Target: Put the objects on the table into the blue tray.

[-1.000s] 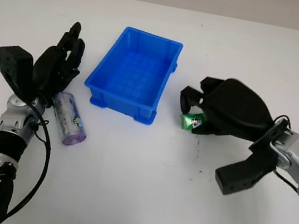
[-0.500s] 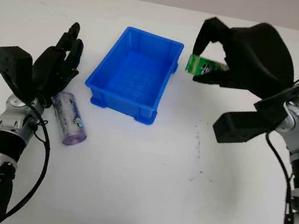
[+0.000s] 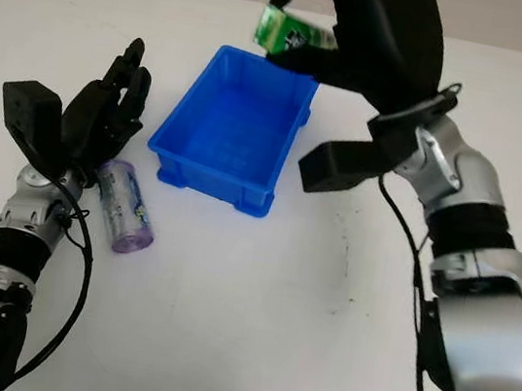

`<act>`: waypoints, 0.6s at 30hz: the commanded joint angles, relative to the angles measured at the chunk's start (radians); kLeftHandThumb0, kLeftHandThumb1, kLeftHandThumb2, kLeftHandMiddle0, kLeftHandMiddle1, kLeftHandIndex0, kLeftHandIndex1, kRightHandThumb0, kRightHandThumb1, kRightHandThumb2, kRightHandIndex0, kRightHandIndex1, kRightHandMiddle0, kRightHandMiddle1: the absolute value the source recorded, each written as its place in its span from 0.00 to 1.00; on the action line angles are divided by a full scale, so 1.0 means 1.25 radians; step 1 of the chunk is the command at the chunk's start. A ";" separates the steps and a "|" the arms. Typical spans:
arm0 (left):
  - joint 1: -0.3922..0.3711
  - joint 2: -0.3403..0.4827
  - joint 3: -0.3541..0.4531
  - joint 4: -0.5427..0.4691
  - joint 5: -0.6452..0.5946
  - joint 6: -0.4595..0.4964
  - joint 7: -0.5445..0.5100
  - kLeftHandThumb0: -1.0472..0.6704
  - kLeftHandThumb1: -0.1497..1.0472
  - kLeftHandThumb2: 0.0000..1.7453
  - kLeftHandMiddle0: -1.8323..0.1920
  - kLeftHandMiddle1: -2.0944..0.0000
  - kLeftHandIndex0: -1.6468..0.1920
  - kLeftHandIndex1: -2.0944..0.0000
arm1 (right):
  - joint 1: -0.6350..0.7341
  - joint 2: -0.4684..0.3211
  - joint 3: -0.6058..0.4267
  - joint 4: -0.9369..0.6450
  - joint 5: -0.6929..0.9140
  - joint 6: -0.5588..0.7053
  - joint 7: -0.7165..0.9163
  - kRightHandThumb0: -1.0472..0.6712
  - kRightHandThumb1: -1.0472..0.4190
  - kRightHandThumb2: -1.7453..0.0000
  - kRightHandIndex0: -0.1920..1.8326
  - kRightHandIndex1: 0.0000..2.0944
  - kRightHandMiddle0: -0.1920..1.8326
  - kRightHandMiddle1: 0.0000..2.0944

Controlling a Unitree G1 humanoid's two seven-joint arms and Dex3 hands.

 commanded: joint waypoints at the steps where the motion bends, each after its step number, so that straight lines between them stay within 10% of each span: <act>1: 0.007 0.000 0.000 -0.009 0.004 -0.012 0.003 0.19 1.00 0.37 1.00 0.98 0.99 0.98 | -0.041 0.022 0.017 0.038 0.000 -0.003 -0.009 0.36 0.00 0.93 0.68 1.00 0.53 1.00; 7: 0.018 0.004 -0.001 -0.017 0.007 -0.019 0.010 0.18 1.00 0.37 1.00 0.98 0.99 0.98 | -0.081 0.040 0.071 0.107 0.000 0.044 0.106 0.33 0.00 0.95 0.58 1.00 0.46 1.00; 10: 0.021 0.007 0.000 -0.018 0.006 -0.017 0.010 0.18 1.00 0.37 1.00 0.98 1.00 0.98 | -0.086 0.024 0.086 0.105 0.031 0.092 0.319 0.33 0.00 0.93 0.26 0.97 0.21 0.97; 15: 0.017 0.006 0.001 -0.010 0.002 -0.016 0.008 0.18 1.00 0.37 1.00 0.97 1.00 0.98 | -0.079 -0.016 0.112 0.042 0.038 0.167 0.582 0.30 0.00 0.93 0.19 0.30 0.18 0.35; 18: 0.011 0.002 0.001 -0.006 0.002 -0.009 0.012 0.18 1.00 0.37 1.00 0.97 0.99 0.97 | -0.063 -0.029 0.101 0.007 0.070 0.177 0.672 0.31 0.01 0.96 0.15 0.08 0.15 0.14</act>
